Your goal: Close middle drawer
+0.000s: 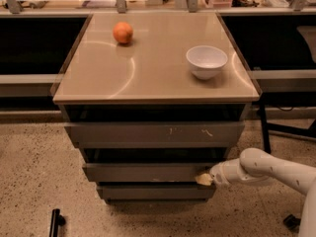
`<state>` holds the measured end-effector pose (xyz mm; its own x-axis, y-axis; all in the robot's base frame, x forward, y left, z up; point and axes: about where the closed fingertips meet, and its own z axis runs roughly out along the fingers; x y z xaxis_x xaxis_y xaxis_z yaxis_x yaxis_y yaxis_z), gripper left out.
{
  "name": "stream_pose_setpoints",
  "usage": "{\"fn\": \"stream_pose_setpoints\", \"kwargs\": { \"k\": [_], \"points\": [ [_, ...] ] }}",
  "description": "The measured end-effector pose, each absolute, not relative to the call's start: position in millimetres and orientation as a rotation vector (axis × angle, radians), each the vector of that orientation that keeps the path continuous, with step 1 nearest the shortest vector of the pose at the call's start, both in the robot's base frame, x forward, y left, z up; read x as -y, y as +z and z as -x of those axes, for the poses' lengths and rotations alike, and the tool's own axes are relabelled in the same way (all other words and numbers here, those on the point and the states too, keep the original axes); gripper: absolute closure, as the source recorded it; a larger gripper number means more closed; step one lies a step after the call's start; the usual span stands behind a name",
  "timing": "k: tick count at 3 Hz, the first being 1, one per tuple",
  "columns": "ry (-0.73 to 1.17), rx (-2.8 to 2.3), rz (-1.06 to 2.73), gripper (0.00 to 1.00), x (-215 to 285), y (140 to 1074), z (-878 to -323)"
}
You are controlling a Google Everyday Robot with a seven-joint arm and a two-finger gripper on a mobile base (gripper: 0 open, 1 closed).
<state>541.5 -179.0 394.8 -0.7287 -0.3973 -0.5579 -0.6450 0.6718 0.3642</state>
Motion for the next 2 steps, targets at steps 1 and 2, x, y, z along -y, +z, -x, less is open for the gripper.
{"fn": "stream_pose_setpoints", "kwargs": {
  "k": [1,2],
  "points": [
    [0.776,-2.414,0.790,1.00,174.2,390.6,-563.3],
    [0.775,-2.399,0.781,1.00,172.4,389.4,-570.5]
  ]
}}
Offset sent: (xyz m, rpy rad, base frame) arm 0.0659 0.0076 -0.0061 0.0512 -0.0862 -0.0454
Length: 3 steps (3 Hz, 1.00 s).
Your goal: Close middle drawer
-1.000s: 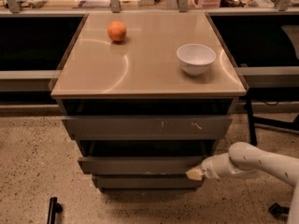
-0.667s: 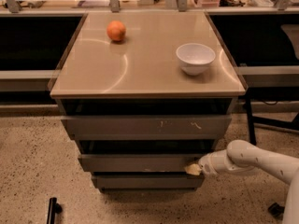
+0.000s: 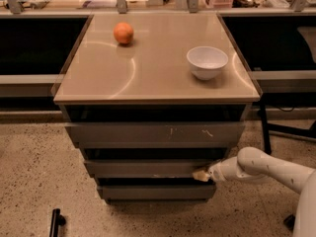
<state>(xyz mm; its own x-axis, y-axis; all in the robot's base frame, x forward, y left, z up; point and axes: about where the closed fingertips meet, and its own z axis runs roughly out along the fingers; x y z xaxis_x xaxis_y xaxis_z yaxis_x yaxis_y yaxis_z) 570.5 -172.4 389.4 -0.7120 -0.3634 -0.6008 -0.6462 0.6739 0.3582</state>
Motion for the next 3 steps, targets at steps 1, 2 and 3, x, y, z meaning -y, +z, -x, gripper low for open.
{"fn": "stream_pose_setpoints", "kwargs": {
  "k": [1,2,3],
  "points": [
    [0.775,-2.399,0.781,1.00,173.0,389.4,-569.1],
    [0.808,-2.435,0.744,1.00,180.7,388.2,-532.7],
    [0.819,-2.459,0.744,0.86,182.4,391.5,-502.5]
  ]
}}
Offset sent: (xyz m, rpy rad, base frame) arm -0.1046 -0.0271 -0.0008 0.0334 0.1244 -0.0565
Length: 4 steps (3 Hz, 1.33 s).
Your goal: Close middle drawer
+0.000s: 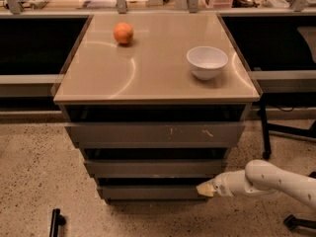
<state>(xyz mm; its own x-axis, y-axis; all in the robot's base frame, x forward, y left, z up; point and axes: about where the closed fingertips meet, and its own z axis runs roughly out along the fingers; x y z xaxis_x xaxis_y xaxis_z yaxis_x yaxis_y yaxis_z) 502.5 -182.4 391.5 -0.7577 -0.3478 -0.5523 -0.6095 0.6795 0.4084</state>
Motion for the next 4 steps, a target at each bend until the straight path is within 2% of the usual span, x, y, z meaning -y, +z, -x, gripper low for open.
{"fn": "stream_pose_setpoints", "kwargs": {
  "k": [3,4],
  "points": [
    [0.825,-2.462,0.747,0.16,180.9,390.5,-499.2],
    [0.825,-2.462,0.747,0.00,180.9,390.5,-499.2]
  ]
}}
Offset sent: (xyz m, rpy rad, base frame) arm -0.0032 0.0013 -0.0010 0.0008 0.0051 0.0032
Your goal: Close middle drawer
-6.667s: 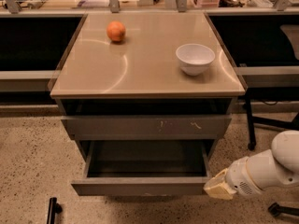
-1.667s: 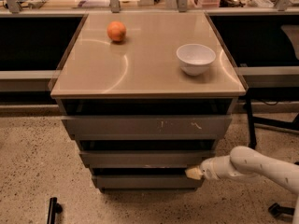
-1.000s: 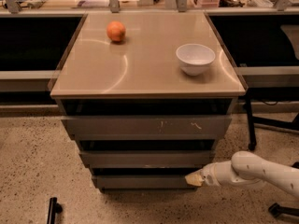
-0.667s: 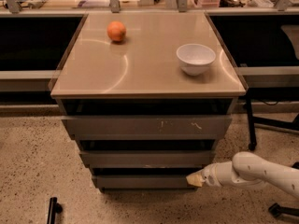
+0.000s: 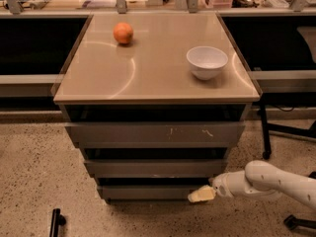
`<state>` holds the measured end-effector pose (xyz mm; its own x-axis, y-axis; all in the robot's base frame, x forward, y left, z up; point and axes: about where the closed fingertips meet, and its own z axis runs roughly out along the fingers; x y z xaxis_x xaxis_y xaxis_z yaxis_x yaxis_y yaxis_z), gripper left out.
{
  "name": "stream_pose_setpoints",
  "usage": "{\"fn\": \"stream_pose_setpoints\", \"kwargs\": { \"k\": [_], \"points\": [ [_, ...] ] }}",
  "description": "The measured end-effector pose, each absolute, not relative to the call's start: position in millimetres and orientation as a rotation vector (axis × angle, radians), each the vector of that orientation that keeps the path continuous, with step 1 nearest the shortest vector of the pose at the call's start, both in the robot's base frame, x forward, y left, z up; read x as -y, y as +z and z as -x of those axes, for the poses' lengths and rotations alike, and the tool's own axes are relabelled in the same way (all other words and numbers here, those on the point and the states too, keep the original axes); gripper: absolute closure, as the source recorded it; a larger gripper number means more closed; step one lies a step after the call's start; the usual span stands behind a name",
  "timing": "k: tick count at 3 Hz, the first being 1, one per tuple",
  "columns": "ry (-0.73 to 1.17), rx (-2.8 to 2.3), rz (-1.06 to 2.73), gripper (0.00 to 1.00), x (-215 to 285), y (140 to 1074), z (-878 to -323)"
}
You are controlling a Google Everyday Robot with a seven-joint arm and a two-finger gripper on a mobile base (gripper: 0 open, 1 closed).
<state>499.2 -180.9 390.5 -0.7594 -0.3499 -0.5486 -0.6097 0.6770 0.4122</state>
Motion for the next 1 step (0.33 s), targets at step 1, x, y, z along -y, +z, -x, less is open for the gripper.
{"fn": "stream_pose_setpoints", "kwargs": {
  "k": [1],
  "points": [
    [0.825,-2.462,0.747,0.00,180.9,390.5,-499.2]
  ]
}}
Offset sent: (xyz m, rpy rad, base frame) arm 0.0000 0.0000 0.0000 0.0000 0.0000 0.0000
